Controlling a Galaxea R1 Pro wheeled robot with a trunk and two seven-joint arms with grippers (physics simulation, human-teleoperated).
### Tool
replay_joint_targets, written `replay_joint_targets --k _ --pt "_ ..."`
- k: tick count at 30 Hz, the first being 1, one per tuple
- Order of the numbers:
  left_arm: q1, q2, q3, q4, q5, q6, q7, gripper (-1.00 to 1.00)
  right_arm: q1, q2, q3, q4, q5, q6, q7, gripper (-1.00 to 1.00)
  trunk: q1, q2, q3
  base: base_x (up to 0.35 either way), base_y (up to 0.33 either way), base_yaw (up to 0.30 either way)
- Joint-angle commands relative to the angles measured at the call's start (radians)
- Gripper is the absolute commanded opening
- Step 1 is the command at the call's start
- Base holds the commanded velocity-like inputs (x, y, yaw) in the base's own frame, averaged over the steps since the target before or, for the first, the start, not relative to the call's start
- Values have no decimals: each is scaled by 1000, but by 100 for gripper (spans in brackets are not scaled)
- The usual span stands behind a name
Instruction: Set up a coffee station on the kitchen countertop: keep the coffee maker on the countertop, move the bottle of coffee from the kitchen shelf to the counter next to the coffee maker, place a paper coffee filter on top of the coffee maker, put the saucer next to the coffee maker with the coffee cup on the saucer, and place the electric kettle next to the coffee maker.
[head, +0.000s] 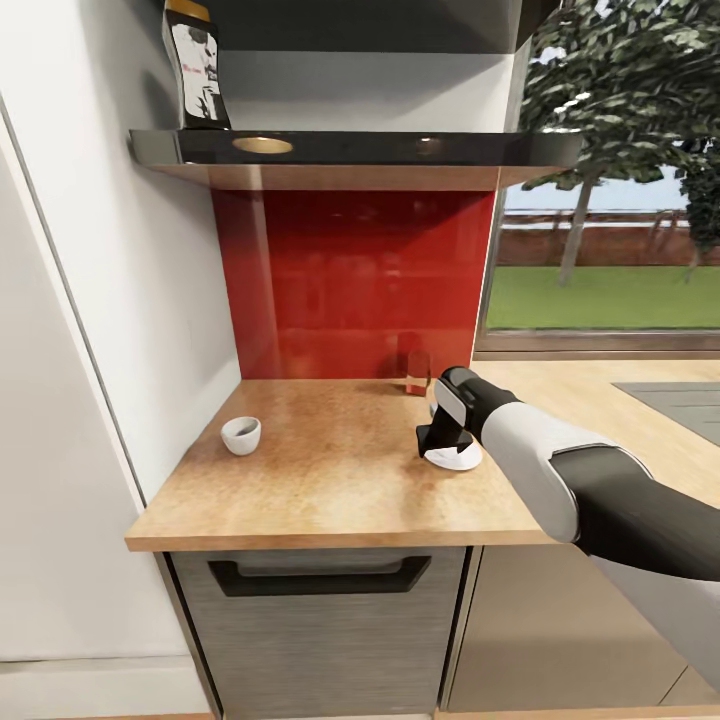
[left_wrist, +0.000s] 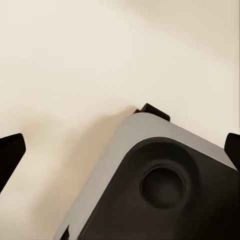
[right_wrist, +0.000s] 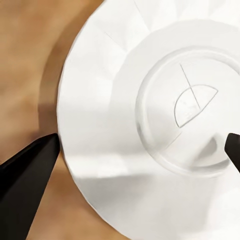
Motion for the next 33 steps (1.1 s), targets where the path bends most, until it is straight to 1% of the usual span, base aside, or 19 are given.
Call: replay_joint_targets --k 1,10,16,17,21,24,29,33 --pt "-1 -1 8 1 -5 -3 -1 100 0 0 -13 37 -35 3 -7 -100 0 0 -1 0 0 0" --pt "-1 -14 7 -1 -6 -1 -1 100 0 1 -13 37 -35 3 -7 -100 0 0 -1 0 0 0" --pt "-1 -11 6 -1 -6 2 -1 100 0 -1 -14 37 -35 3 -6 -100 -23 42 17 0 0 0" --pt "-1 -10 6 -1 -6 3 -1 100 -1 -9 -14 36 -38 3 -1 -100 -27 49 21 0 0 0" --pt "-1 -10 6 -1 -6 4 -1 100 -1 -13 -17 34 -42 3 7 -100 -42 77 33 0 0 0" --pt "-1 -9 6 -1 -6 5 -1 100 -1 -15 -19 26 -51 3 29 -100 -54 98 43 0 0 0" --pt "-1 -8 5 -1 -6 6 -1 100 -1 -16 -20 12 -62 3 109 -100 -73 133 58 0 0 0" --pt "-1 -8 5 -1 -6 6 -1 100 -1 -21 -19 -15 -63 3 126 -100 -88 161 71 0 0 0"
